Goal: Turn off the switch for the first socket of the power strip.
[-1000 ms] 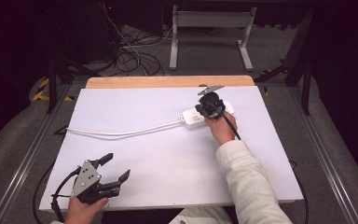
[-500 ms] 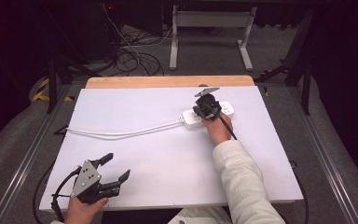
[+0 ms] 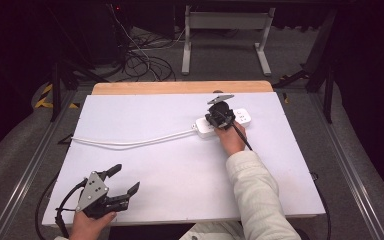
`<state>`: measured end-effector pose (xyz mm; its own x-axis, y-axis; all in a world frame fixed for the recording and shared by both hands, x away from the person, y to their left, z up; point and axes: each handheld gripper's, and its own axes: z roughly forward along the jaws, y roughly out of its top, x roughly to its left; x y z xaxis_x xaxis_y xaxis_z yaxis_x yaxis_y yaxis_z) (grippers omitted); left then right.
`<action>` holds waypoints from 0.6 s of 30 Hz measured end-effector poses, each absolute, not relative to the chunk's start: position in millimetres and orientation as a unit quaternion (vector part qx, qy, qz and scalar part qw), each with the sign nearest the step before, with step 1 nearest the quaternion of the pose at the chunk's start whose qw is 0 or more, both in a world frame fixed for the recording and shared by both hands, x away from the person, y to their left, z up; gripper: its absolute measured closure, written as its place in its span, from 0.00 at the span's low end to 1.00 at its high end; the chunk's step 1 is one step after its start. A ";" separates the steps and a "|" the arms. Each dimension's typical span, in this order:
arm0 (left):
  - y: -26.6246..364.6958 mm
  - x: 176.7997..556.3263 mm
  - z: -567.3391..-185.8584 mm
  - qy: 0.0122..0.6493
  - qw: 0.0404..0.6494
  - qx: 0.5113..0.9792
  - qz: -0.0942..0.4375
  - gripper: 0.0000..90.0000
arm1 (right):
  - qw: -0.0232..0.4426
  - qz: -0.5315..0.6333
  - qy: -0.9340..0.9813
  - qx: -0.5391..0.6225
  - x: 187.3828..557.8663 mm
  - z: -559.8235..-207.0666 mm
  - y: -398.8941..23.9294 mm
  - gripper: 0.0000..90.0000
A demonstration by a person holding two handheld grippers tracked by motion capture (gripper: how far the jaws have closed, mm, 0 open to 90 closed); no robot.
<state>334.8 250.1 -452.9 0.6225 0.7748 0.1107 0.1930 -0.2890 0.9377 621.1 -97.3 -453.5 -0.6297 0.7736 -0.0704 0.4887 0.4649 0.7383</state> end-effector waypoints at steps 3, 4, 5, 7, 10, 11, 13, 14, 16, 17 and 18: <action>250.1 334.6 -452.7 0.323 0.500 0.749 0.290 0.25 | 0.201 0.350 0.831 0.382 621.3 -454.1 -97.2 1.00; 249.9 334.6 -452.8 0.323 0.500 0.750 0.290 0.25 | 0.202 0.350 0.830 0.384 621.3 -455.3 -96.6 1.00; 249.9 334.6 -452.8 0.323 0.500 0.750 0.290 0.25 | 0.202 0.348 0.830 0.386 621.0 -455.7 -96.2 1.00; 249.5 334.2 -452.8 0.322 0.500 0.750 0.288 0.25 | 0.206 0.349 0.827 0.389 620.0 -456.5 -94.7 1.00; 249.5 334.0 -452.7 0.323 0.501 0.749 0.289 0.25 | 0.212 0.347 0.829 0.384 619.0 -456.9 -92.8 1.00; 249.6 334.0 -452.8 0.323 0.501 0.749 0.288 0.25 | 0.213 0.347 0.828 0.384 618.7 -457.1 -92.6 1.00; 249.7 334.0 -452.8 0.323 0.501 0.749 0.288 0.25 | 0.209 0.352 0.825 0.389 618.8 -457.6 -93.2 1.00; 249.7 334.0 -452.8 0.323 0.501 0.749 0.288 0.25 | 0.209 0.352 0.825 0.389 618.8 -457.6 -93.2 1.00; 249.7 333.9 -452.9 0.323 0.502 0.749 0.288 0.25 | 0.201 0.360 0.821 0.395 619.3 -458.3 -95.8 1.00; 249.7 333.9 -452.9 0.323 0.501 0.749 0.288 0.25 | 0.192 0.370 0.815 0.402 619.8 -459.4 -98.6 1.00; 249.7 333.9 -453.0 0.323 0.501 0.750 0.288 0.25 | 0.189 0.375 0.813 0.403 619.7 -460.1 -99.8 1.00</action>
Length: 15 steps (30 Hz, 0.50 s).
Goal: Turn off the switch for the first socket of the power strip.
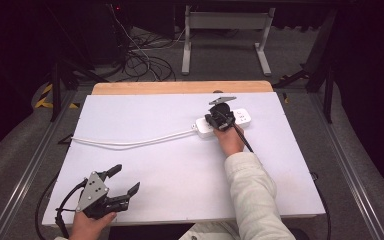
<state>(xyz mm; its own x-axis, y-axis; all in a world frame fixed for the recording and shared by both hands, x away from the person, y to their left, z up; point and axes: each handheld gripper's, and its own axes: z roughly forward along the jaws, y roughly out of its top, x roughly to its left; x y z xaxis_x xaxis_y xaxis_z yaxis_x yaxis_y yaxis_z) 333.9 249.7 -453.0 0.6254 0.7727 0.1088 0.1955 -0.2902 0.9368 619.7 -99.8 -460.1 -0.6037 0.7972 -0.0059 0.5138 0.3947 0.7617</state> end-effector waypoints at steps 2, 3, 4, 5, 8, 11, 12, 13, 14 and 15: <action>249.9 333.9 -453.0 0.322 0.500 0.750 0.288 0.25 | 0.189 0.378 0.811 0.405 619.4 -460.8 -100.4 1.00; 250.0 334.0 -453.0 0.323 0.501 0.749 0.288 0.25 | 0.192 0.383 0.808 0.404 618.5 -461.9 -100.9 1.00; 250.1 334.2 -453.0 0.323 0.501 0.749 0.289 0.25 | 0.194 0.384 0.807 0.404 618.0 -462.2 -100.8 1.00; 250.1 334.1 -453.1 0.323 0.501 0.749 0.288 0.25 | 0.196 0.385 0.807 0.404 617.5 -462.7 -100.5 1.00; 249.9 333.9 -453.1 0.323 0.501 0.749 0.288 0.25 | 0.202 0.384 0.807 0.400 616.4 -463.2 -99.9 1.00; 249.6 333.7 -453.2 0.324 0.502 0.749 0.288 0.25 | 0.206 0.385 0.806 0.400 615.7 -463.7 -99.7 1.00; 249.6 333.7 -453.2 0.324 0.502 0.749 0.288 0.25 | 0.206 0.385 0.806 0.400 615.7 -463.7 -99.7 1.00; 249.6 333.6 -453.2 0.325 0.502 0.748 0.288 0.25 | 0.209 0.385 0.805 0.400 615.1 -464.0 -99.1 1.00; 249.7 333.4 -453.2 0.325 0.502 0.748 0.288 0.25 | 0.210 0.384 0.805 0.400 614.9 -464.1 -98.8 1.00; 249.7 333.4 -453.2 0.325 0.502 0.748 0.288 0.25 | 0.211 0.384 0.805 0.399 614.8 -464.2 -98.8 1.00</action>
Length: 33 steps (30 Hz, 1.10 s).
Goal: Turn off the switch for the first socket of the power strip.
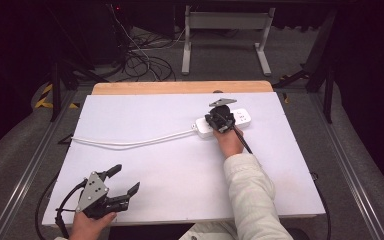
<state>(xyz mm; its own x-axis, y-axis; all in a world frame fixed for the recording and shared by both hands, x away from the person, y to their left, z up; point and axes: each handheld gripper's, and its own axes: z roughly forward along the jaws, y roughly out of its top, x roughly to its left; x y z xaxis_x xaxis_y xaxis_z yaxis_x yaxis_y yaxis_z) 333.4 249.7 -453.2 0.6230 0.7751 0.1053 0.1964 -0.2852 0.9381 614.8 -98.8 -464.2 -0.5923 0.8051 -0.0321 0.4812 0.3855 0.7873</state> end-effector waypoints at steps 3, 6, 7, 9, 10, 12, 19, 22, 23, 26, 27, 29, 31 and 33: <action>249.7 333.4 -453.2 0.325 0.502 0.748 0.289 0.25 | 0.205 0.390 0.801 0.405 615.0 -465.0 -100.7 1.00; 249.8 333.7 -453.0 0.322 0.500 0.750 0.289 0.25 | 0.213 0.392 0.799 0.403 613.3 -466.0 -99.7 1.00; 249.8 333.6 -453.0 0.322 0.499 0.751 0.290 0.25 | 0.212 0.392 0.798 0.405 613.0 -466.2 -99.6 1.00; 249.6 333.5 -453.1 0.322 0.499 0.750 0.290 0.25 | 0.213 0.392 0.798 0.406 612.9 -466.3 -99.8 1.00; 249.6 333.5 -453.1 0.322 0.499 0.750 0.290 0.25 | 0.216 0.391 0.798 0.404 612.6 -466.4 -99.4 1.00; 249.5 333.4 -453.1 0.322 0.499 0.750 0.290 0.25 | 0.215 0.394 0.796 0.407 611.7 -467.0 -99.7 1.00; 249.2 333.1 -452.8 0.320 0.500 0.750 0.291 0.25 | 0.223 0.393 0.796 0.401 610.5 -467.9 -98.9 1.00; 249.2 333.1 -452.9 0.321 0.499 0.750 0.291 0.25 | 0.220 0.395 0.795 0.404 610.7 -468.1 -99.3 1.00; 249.0 333.1 -453.0 0.323 0.500 0.749 0.291 0.25 | 0.223 0.393 0.795 0.403 610.3 -468.3 -98.8 1.00; 248.7 333.1 -453.1 0.322 0.500 0.750 0.291 0.25 | 0.228 0.388 0.795 0.406 609.4 -468.5 -97.1 1.00; 248.5 333.0 -453.1 0.322 0.500 0.750 0.291 0.25 | 0.229 0.388 0.795 0.405 609.4 -468.6 -96.8 1.00; 248.7 332.9 -453.0 0.321 0.500 0.750 0.291 0.25 | 0.231 0.387 0.796 0.403 609.3 -468.5 -96.5 1.00; 249.6 333.3 -452.9 0.324 0.501 0.748 0.291 0.25 | 0.219 0.377 0.803 0.406 611.3 -463.0 -97.1 1.00; 250.0 334.0 -452.9 0.324 0.502 0.748 0.291 0.25 | 0.209 0.396 0.801 0.397 609.4 -453.6 -98.7 1.00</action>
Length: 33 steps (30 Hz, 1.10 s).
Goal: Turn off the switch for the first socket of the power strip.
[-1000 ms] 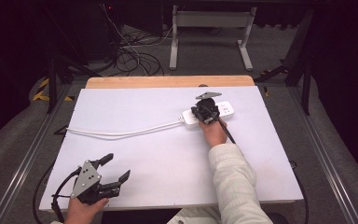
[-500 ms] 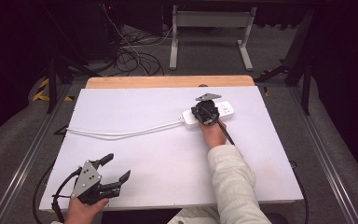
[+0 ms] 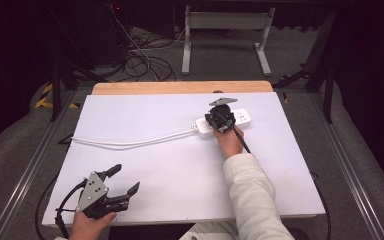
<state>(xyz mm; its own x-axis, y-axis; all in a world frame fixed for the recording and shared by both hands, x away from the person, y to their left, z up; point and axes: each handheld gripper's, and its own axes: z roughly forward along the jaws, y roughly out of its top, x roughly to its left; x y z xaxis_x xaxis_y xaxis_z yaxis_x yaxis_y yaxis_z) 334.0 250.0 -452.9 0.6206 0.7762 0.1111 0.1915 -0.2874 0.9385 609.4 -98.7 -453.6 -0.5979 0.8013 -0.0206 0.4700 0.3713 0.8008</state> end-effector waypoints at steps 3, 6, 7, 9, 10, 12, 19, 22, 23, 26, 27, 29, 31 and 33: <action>250.0 335.0 -453.3 0.326 0.500 0.748 0.291 0.25 | 0.223 0.420 0.792 0.383 602.0 -436.8 -100.5 1.00; 248.8 334.3 -452.9 0.323 0.500 0.749 0.292 0.25 | 0.226 0.425 0.791 0.378 597.8 -424.4 -102.9 1.00; 249.1 334.2 -452.5 0.320 0.497 0.751 0.296 0.25 | 0.228 0.426 0.792 0.374 596.3 -421.7 -103.6 1.00; 248.4 333.8 -452.8 0.323 0.499 0.750 0.292 0.25 | 0.231 0.425 0.793 0.371 593.3 -417.5 -104.9 1.00; 248.3 333.9 -452.9 0.323 0.499 0.750 0.291 0.25 | 0.231 0.426 0.792 0.371 591.9 -415.7 -105.6 1.00; 248.5 334.5 -453.2 0.324 0.500 0.749 0.290 0.25 | 0.231 0.428 0.792 0.369 589.4 -412.7 -106.1 1.00; 248.7 334.8 -453.2 0.326 0.500 0.748 0.290 0.25 | 0.233 0.431 0.790 0.368 585.3 -403.6 -110.7 1.00; 248.7 335.2 -453.1 0.323 0.499 0.750 0.291 0.25 | 0.237 0.429 0.790 0.368 583.9 -401.1 -112.7 1.00; 248.2 335.1 -453.3 0.325 0.500 0.749 0.289 0.25 | 0.238 0.429 0.789 0.369 583.2 -400.1 -113.2 1.00; 248.6 335.4 -453.0 0.323 0.498 0.751 0.291 0.25 | 0.240 0.431 0.788 0.367 581.8 -397.9 -114.6 1.00; 248.6 335.4 -453.1 0.323 0.498 0.751 0.291 0.25 | 0.238 0.433 0.788 0.367 580.8 -396.6 -115.0 1.00; 248.6 335.6 -453.0 0.323 0.498 0.750 0.291 0.25 | 0.242 0.437 0.787 0.362 577.9 -392.9 -115.3 1.00; 248.7 336.1 -453.2 0.323 0.499 0.750 0.290 0.25 | 0.244 0.437 0.789 0.356 576.8 -390.4 -115.3 1.00; 248.7 336.2 -453.2 0.322 0.499 0.750 0.290 0.25 | 0.242 0.437 0.791 0.353 575.8 -387.7 -115.1 1.00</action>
<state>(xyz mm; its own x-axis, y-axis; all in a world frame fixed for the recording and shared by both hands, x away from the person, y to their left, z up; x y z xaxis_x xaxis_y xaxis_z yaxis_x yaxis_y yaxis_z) 336.2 248.7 -453.2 0.6241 0.7731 0.1134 0.1942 -0.2941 0.9358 575.8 -115.1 -387.7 -0.6340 0.7697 -0.0752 0.3459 0.3693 0.8625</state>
